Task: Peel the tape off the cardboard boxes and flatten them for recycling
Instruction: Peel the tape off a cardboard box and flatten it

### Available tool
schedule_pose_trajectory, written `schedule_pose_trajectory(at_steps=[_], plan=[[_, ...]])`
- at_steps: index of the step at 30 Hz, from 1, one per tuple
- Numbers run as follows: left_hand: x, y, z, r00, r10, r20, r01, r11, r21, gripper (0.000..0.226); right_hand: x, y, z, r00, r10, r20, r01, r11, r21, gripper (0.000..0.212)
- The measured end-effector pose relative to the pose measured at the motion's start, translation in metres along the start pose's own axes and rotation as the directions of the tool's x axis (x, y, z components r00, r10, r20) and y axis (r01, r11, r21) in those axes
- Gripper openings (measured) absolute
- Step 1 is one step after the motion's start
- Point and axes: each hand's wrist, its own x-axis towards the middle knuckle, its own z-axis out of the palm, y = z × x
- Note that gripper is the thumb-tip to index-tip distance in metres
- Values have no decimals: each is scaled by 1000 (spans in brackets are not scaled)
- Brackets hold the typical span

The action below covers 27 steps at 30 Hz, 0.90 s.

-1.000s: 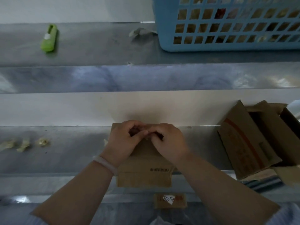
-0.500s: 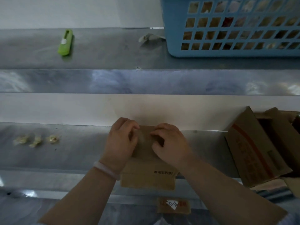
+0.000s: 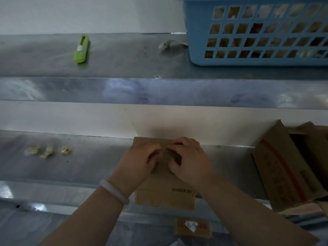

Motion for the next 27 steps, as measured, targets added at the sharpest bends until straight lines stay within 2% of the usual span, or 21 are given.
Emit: schedule_pose_trajectory(at_steps=[3, 7, 13, 16, 18, 20, 22, 24, 27], plan=[[3, -3, 6, 993, -120, -13, 121, 990, 68, 25, 0, 1, -1, 999, 10, 32, -10, 1000, -2, 46], [9, -1, 14, 993, -114, 8, 109, 971, 213, 25, 2, 3, -2, 997, 9, 73, -9, 1000, 5, 47], [6, -6, -4, 985, -159, -69, 166, 980, 114, 10, 1, 1, -3, 998, 22, 55, -21, 1000, -8, 54], [0, -15, -18, 965, -197, -173, 219, 968, 120, 12, 2, 1, -3, 997, 33, 63, -32, 999, -9, 51], [-3, -21, -26, 950, -175, -261, 216, 967, 138, 12, 2, 0, -3, 997, 32, 71, -30, 999, -19, 52], [-5, -24, -31, 954, -70, -291, 144, 960, 240, 10, 1, 0, -2, 997, 30, 73, -28, 999, -27, 53], [-5, -22, -28, 970, 78, -231, 8, 937, 349, 10, 1, 0, -1, 997, 28, 73, -26, 999, -35, 53], [-3, -15, -20, 979, 165, -122, -110, 923, 368, 6, 1, 1, -1, 997, 25, 76, -21, 998, -56, 53], [-5, -6, -7, 994, 106, 21, -107, 942, 318, 8, 0, 0, -1, 998, 13, 58, -9, 998, -66, 51]])
